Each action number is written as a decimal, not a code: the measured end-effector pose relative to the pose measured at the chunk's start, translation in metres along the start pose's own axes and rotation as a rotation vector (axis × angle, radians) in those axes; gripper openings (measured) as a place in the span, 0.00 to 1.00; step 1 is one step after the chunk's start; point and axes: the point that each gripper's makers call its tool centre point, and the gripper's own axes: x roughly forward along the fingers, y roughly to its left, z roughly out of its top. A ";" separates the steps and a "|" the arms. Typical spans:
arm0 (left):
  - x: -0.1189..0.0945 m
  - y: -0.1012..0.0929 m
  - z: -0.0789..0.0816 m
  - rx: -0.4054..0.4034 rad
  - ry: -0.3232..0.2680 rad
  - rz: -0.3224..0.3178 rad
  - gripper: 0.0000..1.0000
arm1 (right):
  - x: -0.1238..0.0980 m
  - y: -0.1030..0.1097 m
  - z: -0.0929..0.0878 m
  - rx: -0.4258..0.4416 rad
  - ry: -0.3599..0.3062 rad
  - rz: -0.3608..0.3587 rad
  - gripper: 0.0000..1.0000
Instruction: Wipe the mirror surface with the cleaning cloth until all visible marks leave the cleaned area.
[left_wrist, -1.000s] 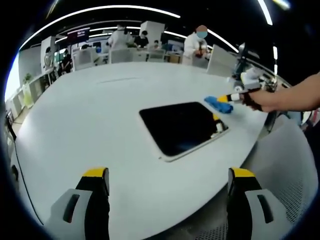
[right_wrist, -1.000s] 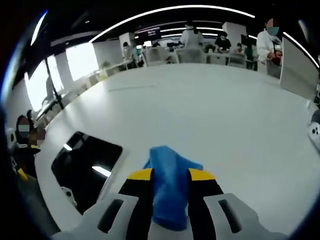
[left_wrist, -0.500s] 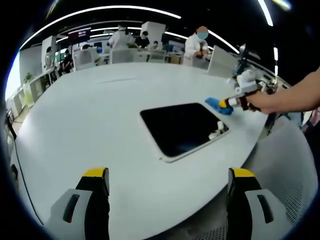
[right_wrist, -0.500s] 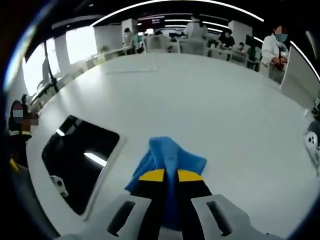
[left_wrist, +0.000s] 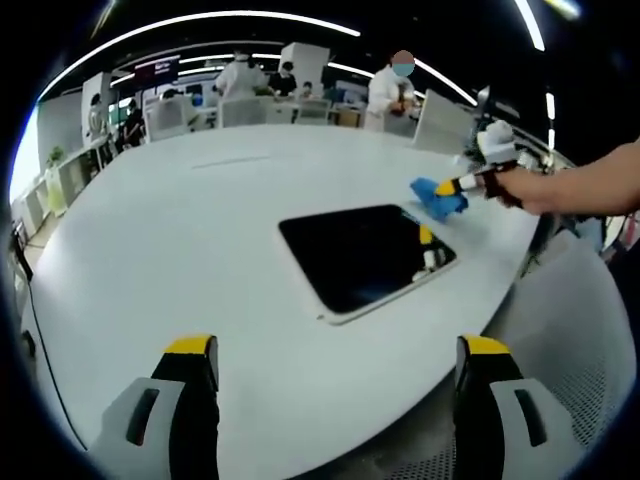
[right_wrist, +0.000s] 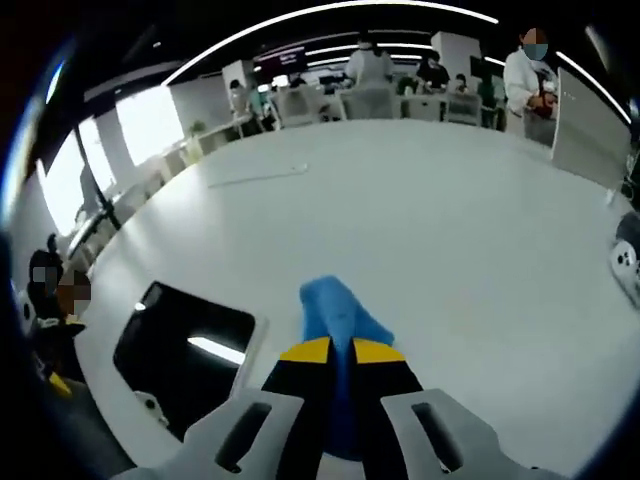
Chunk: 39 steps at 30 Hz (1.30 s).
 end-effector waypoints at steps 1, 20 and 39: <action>0.000 0.000 0.000 -0.002 -0.001 0.001 0.99 | 0.000 -0.001 0.002 0.004 -0.004 0.003 0.01; 0.001 -0.001 0.000 0.005 -0.002 -0.001 0.99 | -0.004 0.031 0.003 0.125 0.007 0.084 0.02; 0.000 0.000 0.002 -0.009 -0.013 0.005 0.99 | 0.022 0.076 -0.005 0.155 0.087 0.143 0.01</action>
